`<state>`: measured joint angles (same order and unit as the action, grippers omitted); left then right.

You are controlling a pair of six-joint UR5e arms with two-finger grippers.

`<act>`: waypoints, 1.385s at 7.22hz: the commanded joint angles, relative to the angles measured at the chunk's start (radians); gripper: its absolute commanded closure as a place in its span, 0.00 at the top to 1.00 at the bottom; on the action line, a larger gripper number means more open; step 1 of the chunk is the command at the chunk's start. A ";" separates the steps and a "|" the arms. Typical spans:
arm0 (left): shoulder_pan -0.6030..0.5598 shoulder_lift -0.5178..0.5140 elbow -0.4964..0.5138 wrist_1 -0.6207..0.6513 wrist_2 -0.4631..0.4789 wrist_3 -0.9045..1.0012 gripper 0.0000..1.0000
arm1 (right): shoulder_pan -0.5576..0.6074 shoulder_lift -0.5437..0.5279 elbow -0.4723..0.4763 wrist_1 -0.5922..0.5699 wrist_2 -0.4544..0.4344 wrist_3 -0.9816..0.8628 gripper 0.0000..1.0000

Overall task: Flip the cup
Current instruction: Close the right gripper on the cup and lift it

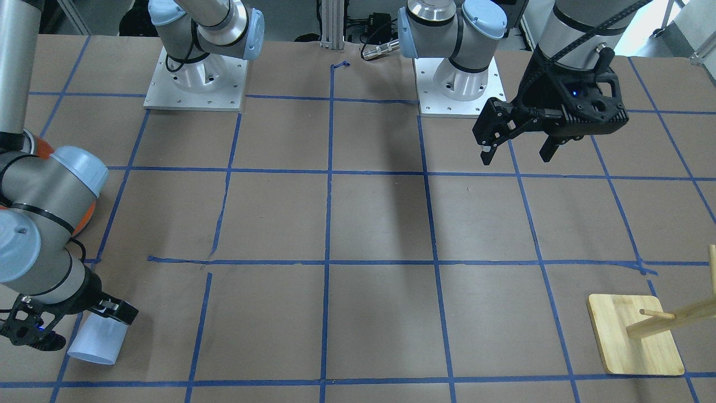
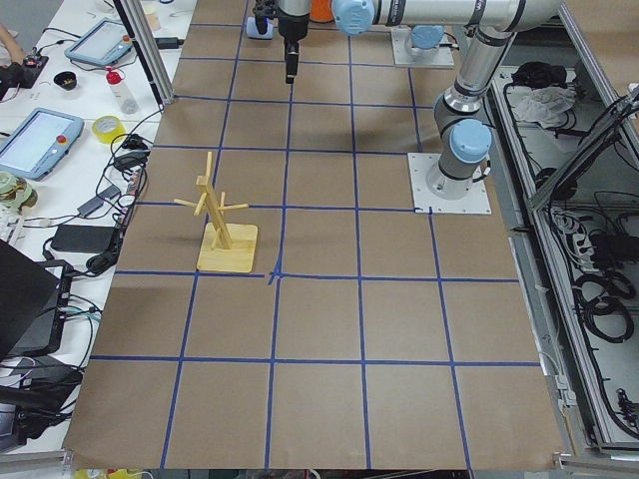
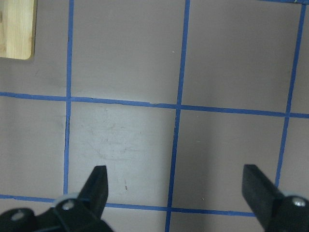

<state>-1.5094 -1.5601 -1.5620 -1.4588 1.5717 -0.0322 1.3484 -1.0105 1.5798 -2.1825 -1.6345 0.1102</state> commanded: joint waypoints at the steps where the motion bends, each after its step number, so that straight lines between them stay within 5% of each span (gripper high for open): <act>1: 0.000 0.000 -0.001 0.000 0.001 0.000 1.00 | 0.000 0.016 0.005 -0.023 -0.007 -0.001 1.00; 4: 0.000 0.000 -0.001 0.000 0.001 0.000 1.00 | 0.000 0.044 -0.012 -0.084 -0.004 0.000 0.94; 6: 0.000 0.000 -0.001 0.000 0.001 0.000 1.00 | 0.000 0.056 -0.018 -0.103 -0.005 -0.001 0.25; 7: 0.000 0.000 0.000 0.000 0.001 0.000 1.00 | 0.000 0.038 -0.035 -0.102 0.010 0.003 0.08; 10: 0.000 0.000 -0.001 0.000 -0.001 0.000 1.00 | 0.081 -0.055 -0.057 -0.095 0.012 -0.135 0.08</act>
<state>-1.5094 -1.5601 -1.5628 -1.4588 1.5720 -0.0322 1.3746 -1.0348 1.5292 -2.2800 -1.6231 0.0617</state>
